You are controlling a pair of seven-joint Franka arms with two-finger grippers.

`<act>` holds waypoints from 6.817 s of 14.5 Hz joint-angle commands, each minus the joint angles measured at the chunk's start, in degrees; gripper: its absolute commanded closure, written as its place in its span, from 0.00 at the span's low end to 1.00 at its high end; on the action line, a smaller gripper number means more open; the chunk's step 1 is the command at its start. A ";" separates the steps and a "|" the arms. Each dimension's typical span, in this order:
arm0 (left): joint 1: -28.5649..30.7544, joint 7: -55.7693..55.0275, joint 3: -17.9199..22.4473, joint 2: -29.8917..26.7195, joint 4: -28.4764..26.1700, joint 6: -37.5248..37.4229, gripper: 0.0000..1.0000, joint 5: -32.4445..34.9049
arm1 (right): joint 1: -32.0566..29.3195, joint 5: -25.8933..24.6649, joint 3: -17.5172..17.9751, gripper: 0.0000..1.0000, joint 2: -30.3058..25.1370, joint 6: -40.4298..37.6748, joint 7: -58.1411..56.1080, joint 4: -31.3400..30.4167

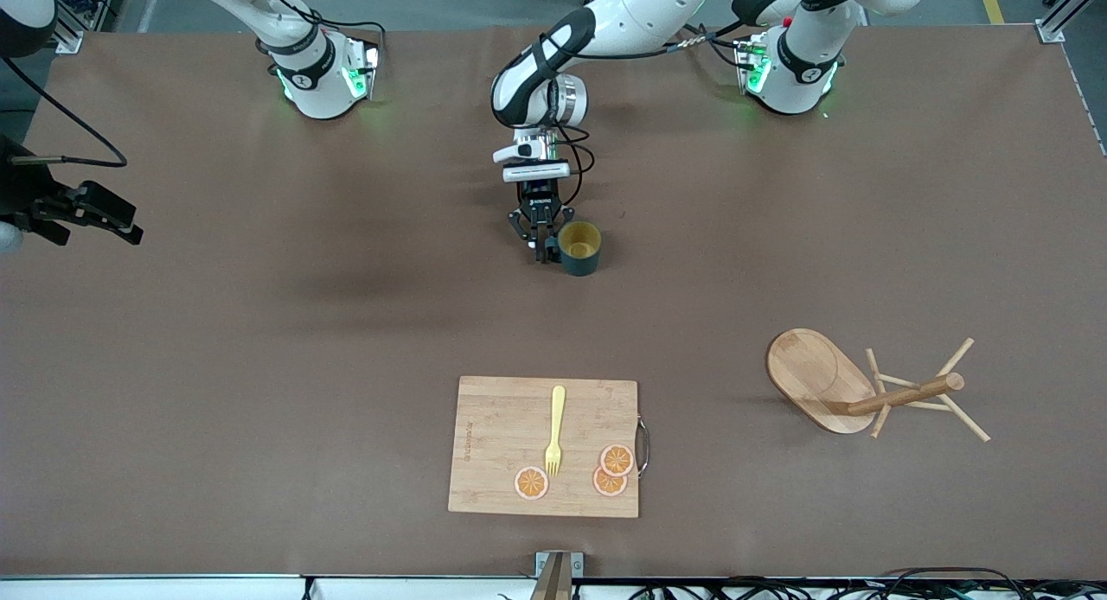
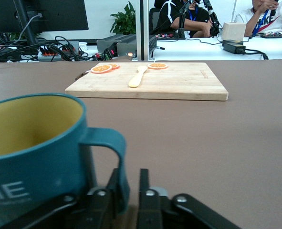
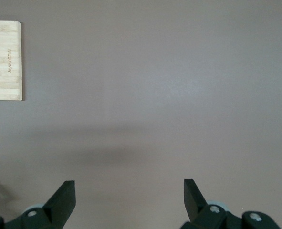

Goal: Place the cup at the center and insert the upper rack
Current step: 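Close the left gripper on the mug's rim wall, then lift the mug with the left gripper and carry it to the wooden stand, then hang the mug handle onto a stand peg with the left gripper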

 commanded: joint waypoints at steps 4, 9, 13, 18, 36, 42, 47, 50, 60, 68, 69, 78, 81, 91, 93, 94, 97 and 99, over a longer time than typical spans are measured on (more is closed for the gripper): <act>0.35 -0.82 0.03 -0.43 3.09 1.43 1.00 -0.91 | 0.10 -1.02 -0.07 0.00 -0.91 -0.32 -0.30 -0.63; 1.40 2.24 -0.41 -2.79 6.17 4.94 1.00 -7.83 | 0.10 -1.02 -0.07 0.00 -0.91 -0.32 -0.30 -0.63; 2.45 12.34 -0.67 -5.78 10.64 6.88 1.00 -19.60 | 0.19 -0.93 -0.07 0.00 -0.91 -0.32 -0.30 -0.63; 6.40 22.11 -0.76 -12.80 17.24 10.13 1.00 -38.22 | 0.28 -0.93 0.01 0.00 -0.91 -0.41 -0.30 -0.63; 51.28 33.25 -13.47 -30.49 13.56 35.62 1.00 -82.28 | 0.71 -0.84 0.19 0.00 -1.00 -0.41 -0.30 -0.54; 79.15 54.78 -32.99 -29.79 8.03 35.19 1.00 -94.23 | 0.63 -0.93 0.10 0.00 -1.00 -0.59 -0.30 -0.63; 89.54 72.19 -36.62 -28.65 4.95 34.14 1.00 -108.72 | 2.72 -7.40 0.63 0.00 -1.09 -0.32 0.39 -0.63; 93.59 83.87 -36.62 -27.42 4.59 29.39 1.00 -116.64 | 2.56 -7.08 0.19 0.00 -1.09 -0.50 0.57 -0.63; 98.61 88.30 -36.27 -22.75 4.15 29.30 1.00 -127.21 | 0.10 -0.93 0.01 0.00 -1.09 -0.50 0.31 -0.98; 98.96 88.21 -36.18 -18.71 5.12 33.51 1.00 -127.21 | 0.27 -1.46 0.10 0.00 -2.58 -0.32 0.13 -3.26; 98.96 88.21 -36.18 -18.71 5.12 33.51 1.00 -127.30 | 0.19 -1.46 0.10 0.00 -2.76 -0.32 0.22 -3.26; 99.67 87.95 -34.07 -18.71 4.86 33.51 1.00 -127.21 | 0.19 -1.46 0.10 0.00 -7.84 0.02 0.22 -8.35; 99.49 88.13 -32.93 -18.27 5.03 33.69 1.00 -127.12 | 0.10 -1.46 0.10 0.00 -11.45 3.27 0.40 -13.71; 98.96 88.39 -30.38 -16.16 6.53 35.71 0.99 -126.25 | 0.10 -1.46 0.10 0.00 -12.07 3.02 0.05 -14.43; 98.96 88.39 -30.29 -16.07 6.53 35.80 0.98 -126.16 | 0.19 -1.46 0.10 0.00 -12.07 3.19 0.05 -14.43; 98.96 88.39 -30.29 -16.07 6.53 35.80 0.93 -126.16 | 0.19 -1.46 0.19 0.00 -12.07 3.28 0.05 -14.34; 98.70 89.09 -30.29 -16.34 6.96 35.89 0.03 -124.41 | 0.27 -1.46 0.19 0.00 -12.07 3.19 0.13 -14.34; 98.79 89.01 -30.29 -17.21 6.96 36.41 0.00 -120.72 | 0.19 -1.46 0.19 0.00 -11.99 3.28 0.13 -14.34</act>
